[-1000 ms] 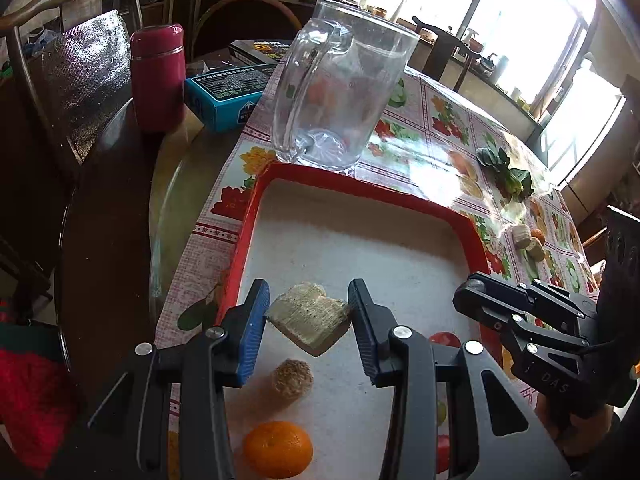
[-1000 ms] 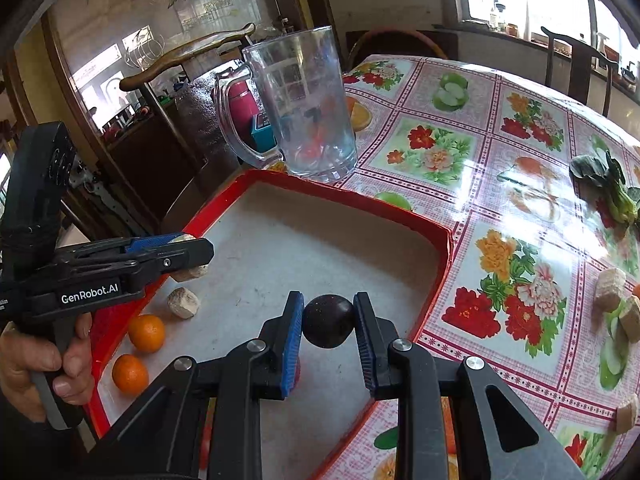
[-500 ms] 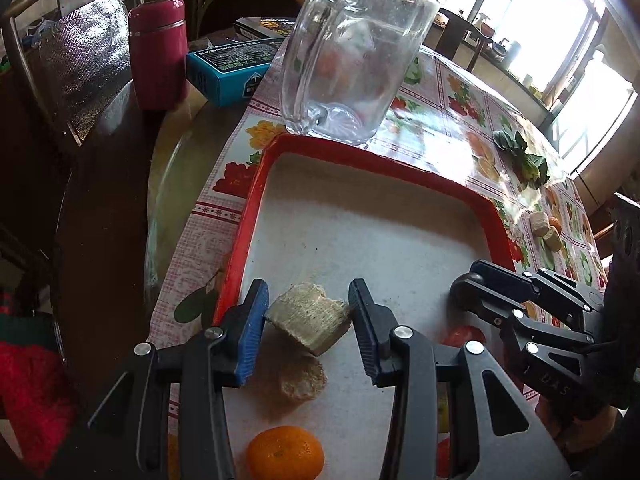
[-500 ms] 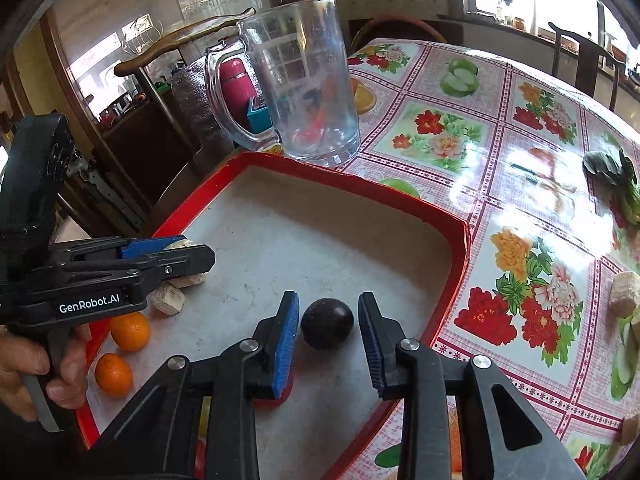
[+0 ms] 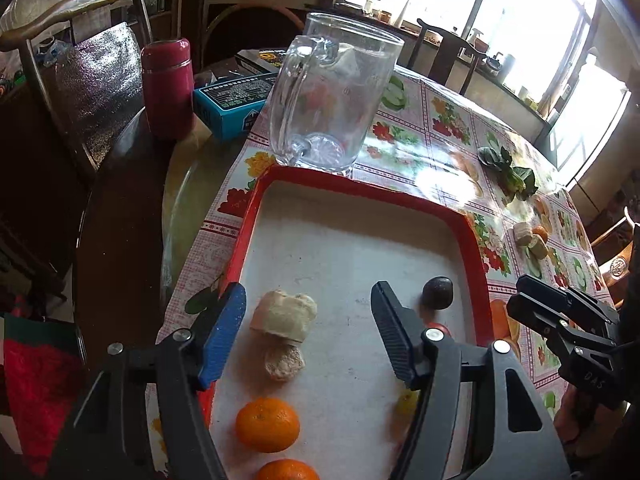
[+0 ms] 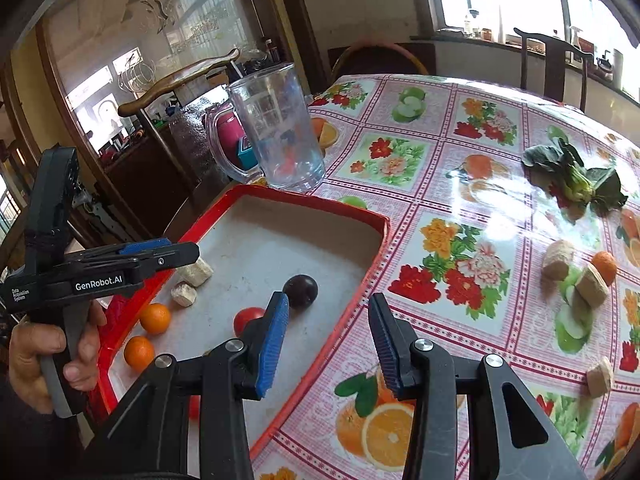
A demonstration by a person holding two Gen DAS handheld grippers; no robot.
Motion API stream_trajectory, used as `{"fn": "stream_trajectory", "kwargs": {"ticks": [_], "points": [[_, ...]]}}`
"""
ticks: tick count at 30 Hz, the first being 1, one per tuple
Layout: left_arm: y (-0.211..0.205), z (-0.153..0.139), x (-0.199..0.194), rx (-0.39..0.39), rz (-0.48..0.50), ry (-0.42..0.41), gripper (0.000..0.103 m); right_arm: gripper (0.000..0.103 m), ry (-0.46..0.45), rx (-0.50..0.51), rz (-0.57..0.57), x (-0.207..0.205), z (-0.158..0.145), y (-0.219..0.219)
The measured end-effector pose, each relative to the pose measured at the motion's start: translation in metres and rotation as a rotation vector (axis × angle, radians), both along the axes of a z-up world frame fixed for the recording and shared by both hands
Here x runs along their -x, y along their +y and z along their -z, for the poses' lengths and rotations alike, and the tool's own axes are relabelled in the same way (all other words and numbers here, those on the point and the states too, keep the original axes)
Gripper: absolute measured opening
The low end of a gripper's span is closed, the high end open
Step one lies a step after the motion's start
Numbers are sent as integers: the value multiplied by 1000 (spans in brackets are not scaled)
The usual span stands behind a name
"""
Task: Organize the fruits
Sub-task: 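Move both tools back to the pale chunks beside the orange on the table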
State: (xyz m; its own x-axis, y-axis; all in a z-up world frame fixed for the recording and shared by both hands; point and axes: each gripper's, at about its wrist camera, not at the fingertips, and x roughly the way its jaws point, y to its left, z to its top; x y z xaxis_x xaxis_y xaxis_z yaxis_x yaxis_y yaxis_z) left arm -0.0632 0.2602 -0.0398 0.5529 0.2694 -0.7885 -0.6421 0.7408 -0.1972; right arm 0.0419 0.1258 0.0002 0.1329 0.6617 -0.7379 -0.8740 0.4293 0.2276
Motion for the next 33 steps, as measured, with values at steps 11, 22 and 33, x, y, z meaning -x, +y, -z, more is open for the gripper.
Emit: {"fn": "stream_trajectory", "kwargs": {"ticks": [11, 22, 33], "points": [[-33, -17, -17, -19, 64, -19, 64, 43, 6, 5, 121, -21, 1, -76], [-73, -26, -49, -23, 150, -26, 64, 43, -9, 19, 236, -49, 0, -137], [-116, -30, -97, -15, 268, -34, 64, 43, -9, 43, 303, -78, 9, -166]]}}
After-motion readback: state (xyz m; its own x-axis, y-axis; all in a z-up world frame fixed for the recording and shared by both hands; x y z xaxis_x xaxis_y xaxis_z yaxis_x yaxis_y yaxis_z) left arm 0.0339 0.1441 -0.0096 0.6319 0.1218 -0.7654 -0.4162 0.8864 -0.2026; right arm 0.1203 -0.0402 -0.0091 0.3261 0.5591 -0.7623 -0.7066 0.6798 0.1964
